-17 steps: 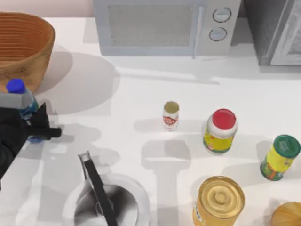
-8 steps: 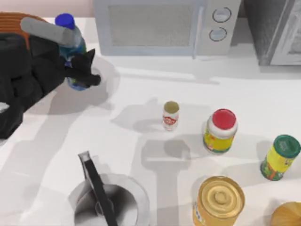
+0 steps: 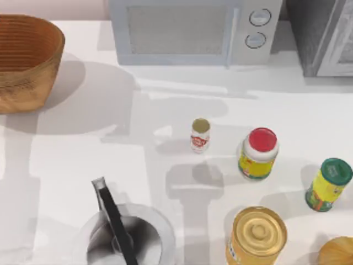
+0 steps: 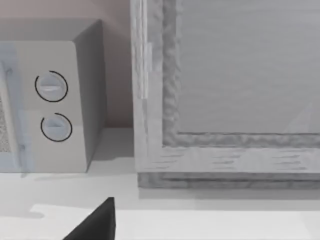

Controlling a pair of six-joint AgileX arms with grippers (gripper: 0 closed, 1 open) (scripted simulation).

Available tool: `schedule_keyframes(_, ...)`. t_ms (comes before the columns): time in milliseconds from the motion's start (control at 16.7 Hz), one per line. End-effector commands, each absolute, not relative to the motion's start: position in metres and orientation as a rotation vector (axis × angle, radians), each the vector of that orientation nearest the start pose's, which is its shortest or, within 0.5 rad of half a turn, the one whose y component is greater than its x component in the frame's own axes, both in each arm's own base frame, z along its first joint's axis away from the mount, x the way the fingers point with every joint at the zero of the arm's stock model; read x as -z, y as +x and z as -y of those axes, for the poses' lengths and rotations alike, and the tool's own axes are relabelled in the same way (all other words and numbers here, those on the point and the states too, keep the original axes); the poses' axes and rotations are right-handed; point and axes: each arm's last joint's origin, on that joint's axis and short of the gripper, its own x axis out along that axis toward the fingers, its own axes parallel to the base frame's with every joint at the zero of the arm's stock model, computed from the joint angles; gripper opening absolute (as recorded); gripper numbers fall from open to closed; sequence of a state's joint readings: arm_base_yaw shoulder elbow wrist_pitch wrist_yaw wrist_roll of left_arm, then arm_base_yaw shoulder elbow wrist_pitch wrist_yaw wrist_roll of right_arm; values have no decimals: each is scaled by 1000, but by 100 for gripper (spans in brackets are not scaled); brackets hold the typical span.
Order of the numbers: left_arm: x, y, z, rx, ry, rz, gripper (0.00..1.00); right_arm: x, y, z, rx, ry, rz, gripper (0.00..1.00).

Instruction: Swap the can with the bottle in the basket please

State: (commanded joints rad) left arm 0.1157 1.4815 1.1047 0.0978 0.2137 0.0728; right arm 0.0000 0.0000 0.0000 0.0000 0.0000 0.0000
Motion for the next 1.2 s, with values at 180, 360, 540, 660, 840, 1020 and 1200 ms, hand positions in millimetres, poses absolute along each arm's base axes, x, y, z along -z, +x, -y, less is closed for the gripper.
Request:
schedule_keyframes(180,-316,342,-58,27,10,-272,0,-160,106,1,0,0,0,100)
schedule_keyframes(360,-316,342,-58,27,10,-272,0,-160,106,1,0,0,0,100)
schedule_keyframes(540,-312,347,-57,29,13,-272,0,-160,106,1,0,0,0,100)
schedule_keyframes(660,-303,359,-57,29,12,-271,0,-160,106,1,0,0,0,100)
schedule_keyframes(840,-283,378,-58,28,10,-280,0,-160,106,1,0,0,0,100)
schedule_keyframes(1020,-272,389,-57,27,10,-272,0,-160,106,1,0,0,0,100)
schedule_keyframes(1200,-272,390,-57,27,10,-272,0,-160,106,1,0,0,0,100)
